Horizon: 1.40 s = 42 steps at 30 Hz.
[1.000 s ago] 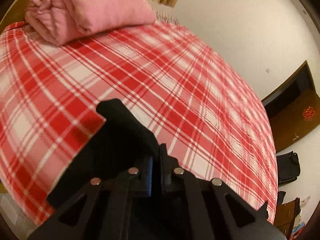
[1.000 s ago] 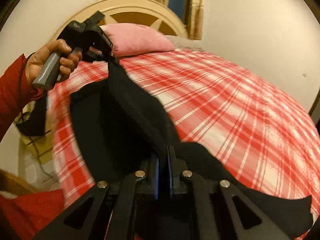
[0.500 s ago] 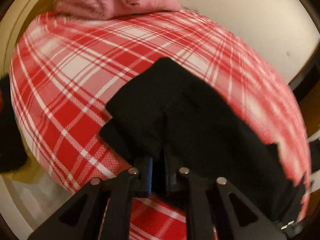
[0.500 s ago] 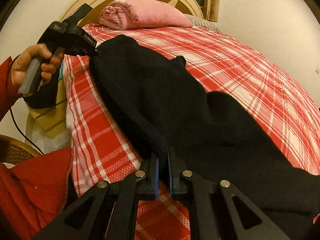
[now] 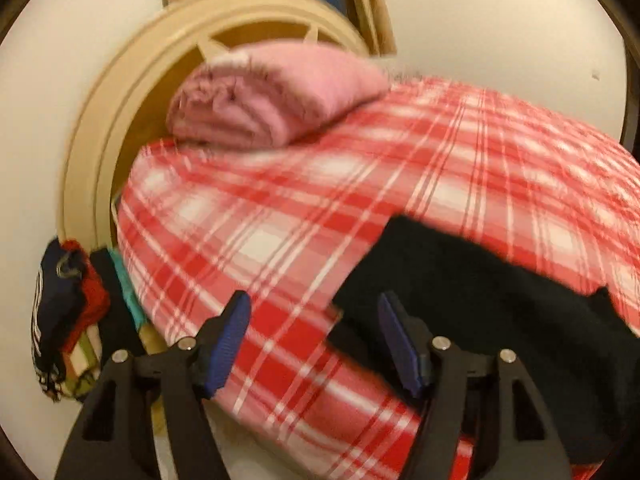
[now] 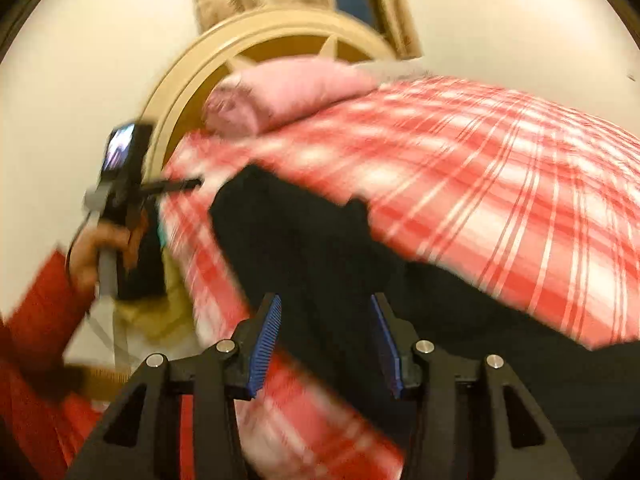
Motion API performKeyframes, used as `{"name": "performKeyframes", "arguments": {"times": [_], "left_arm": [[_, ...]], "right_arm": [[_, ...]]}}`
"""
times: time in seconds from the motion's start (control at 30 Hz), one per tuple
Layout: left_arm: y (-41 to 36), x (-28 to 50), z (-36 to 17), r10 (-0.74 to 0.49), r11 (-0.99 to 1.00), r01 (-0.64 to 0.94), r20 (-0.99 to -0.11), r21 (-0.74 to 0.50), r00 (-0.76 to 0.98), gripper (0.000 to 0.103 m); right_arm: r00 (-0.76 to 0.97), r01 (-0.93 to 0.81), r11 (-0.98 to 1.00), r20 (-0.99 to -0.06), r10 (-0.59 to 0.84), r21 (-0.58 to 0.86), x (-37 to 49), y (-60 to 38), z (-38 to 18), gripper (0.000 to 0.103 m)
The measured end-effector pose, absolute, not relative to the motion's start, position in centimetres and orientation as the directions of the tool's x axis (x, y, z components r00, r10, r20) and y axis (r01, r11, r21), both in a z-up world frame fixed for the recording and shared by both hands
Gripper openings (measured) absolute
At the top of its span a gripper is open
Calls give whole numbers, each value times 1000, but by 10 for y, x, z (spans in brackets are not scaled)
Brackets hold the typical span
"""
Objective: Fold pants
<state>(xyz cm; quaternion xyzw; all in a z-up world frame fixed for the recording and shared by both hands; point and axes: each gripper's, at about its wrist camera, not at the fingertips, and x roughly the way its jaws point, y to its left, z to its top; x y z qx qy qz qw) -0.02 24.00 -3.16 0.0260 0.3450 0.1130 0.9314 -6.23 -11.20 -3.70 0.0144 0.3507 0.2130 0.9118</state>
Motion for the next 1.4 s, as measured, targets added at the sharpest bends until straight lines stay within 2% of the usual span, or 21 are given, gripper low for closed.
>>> {"name": "performKeyframes", "arguments": {"times": [0.1, 0.2, 0.27, 0.3, 0.33, 0.4, 0.53, 0.67, 0.73, 0.8, 0.9, 0.97, 1.0, 1.03, 1.1, 1.17, 1.3, 1.4], "left_arm": [[221, 11, -36, 176, 984, -152, -633, 92, 754, 69], [195, 24, -54, 186, 982, -137, -640, 126, 745, 69], [186, 29, -64, 199, 980, -138, -651, 145, 733, 69], [182, 29, -69, 198, 980, -137, -661, 144, 723, 69], [181, 27, -74, 194, 981, -135, -671, 140, 716, 69], [178, 26, -82, 202, 979, -139, -688, 147, 696, 70], [184, 17, -91, 259, 964, -232, -663, 131, 703, 91], [199, 13, -98, 217, 961, -277, -680, 22, 700, 98], [201, 12, -99, 219, 959, -281, -681, 19, 699, 102], [200, 12, -99, 225, 960, -278, -681, 33, 697, 103], [199, 13, -98, 229, 961, -274, -691, 47, 686, 103], [201, 15, -98, 224, 960, -277, -699, 39, 679, 103], [202, 15, -98, 220, 960, -280, -703, 31, 676, 103], [203, 16, -98, 215, 959, -282, -707, 23, 674, 103], [205, 16, -99, 208, 958, -288, -712, 9, 670, 103], [205, 16, -99, 208, 956, -295, -713, 1, 670, 103], [201, 15, -99, 229, 953, -301, -705, 23, 671, 103], [199, 16, -98, 242, 954, -296, -704, 47, 668, 103]], "right_arm": [[677, -329, 912, -612, 409, 245, -14, -113, -33, 47], [651, -313, 921, -655, 384, 230, 39, -95, -50, 47], [623, -302, 930, -695, 359, 210, 58, -82, -65, 37], [595, -298, 932, -724, 350, 206, 68, -75, -73, 21], [562, -300, 930, -748, 353, 214, 75, -70, -82, 16], [541, -281, 942, -780, 314, 184, 84, -63, -95, 15], [559, -204, 962, -784, 268, 183, 98, -66, -99, 15], [558, -153, 952, -771, 306, 267, 110, -76, -108, 15], [567, -135, 945, -759, 321, 299, 110, -79, -104, 14], [622, -126, 934, -706, 338, 335, 97, -93, -84, 14], [757, -93, 950, -599, 262, 299, 62, -138, -38, 22], [790, -7, 953, -583, 190, 302, 39, -188, -18, 47], [800, 57, 950, -584, 140, 307, 28, -218, -13, 68], [801, 145, 944, -596, 65, 297, 15, -251, -9, 72], [753, 333, 912, -649, -105, 238, -6, -315, -9, 72], [659, 498, 843, -722, -213, 205, -20, -369, -19, 72], [513, 666, 715, -827, -229, 215, -28, -437, -55, 72], [423, 668, 738, -864, -275, 92, -15, -434, -80, 72]]}}
